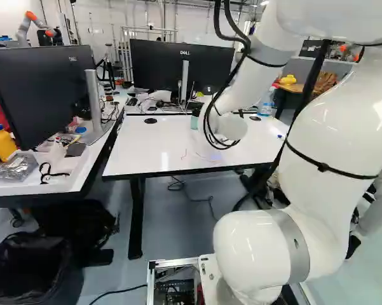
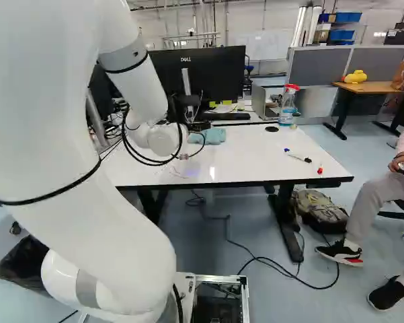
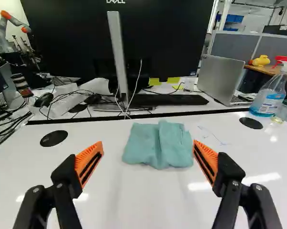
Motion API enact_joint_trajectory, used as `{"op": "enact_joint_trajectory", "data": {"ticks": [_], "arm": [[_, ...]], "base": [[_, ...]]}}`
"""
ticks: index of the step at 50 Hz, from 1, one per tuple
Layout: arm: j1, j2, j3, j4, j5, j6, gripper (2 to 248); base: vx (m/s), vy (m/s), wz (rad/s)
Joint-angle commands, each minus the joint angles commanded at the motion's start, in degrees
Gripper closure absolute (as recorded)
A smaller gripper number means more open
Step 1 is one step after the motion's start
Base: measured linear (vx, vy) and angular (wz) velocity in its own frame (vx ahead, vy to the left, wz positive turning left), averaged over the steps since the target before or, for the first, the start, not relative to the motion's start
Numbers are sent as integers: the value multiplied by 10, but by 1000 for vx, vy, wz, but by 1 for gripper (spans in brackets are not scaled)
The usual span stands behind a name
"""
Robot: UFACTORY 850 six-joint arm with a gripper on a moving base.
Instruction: Clean the table with the green towel
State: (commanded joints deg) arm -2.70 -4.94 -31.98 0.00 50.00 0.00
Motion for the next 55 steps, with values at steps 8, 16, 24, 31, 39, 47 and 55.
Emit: {"op": "enact_joint_trajectory", "data": {"ticks": [8, 16, 24, 31, 39, 47, 55], "arm": [[-4, -23, -25, 0, 0, 0, 3], [-8, -47, -51, 0, 0, 0, 3], [-12, -69, -76, 0, 0, 0, 3], [-15, -89, -99, 0, 0, 0, 3], [-19, -112, -125, 0, -8, 0, 3], [-21, -134, -151, 0, -35, 0, 3], [-24, -156, -178, 0, -71, 0, 3]], "base": [[0, 0, 0], [0, 0, 0], [0, 0, 0], [0, 0, 0], [0, 0, 0], [0, 0, 0], [0, 0, 0]]}}
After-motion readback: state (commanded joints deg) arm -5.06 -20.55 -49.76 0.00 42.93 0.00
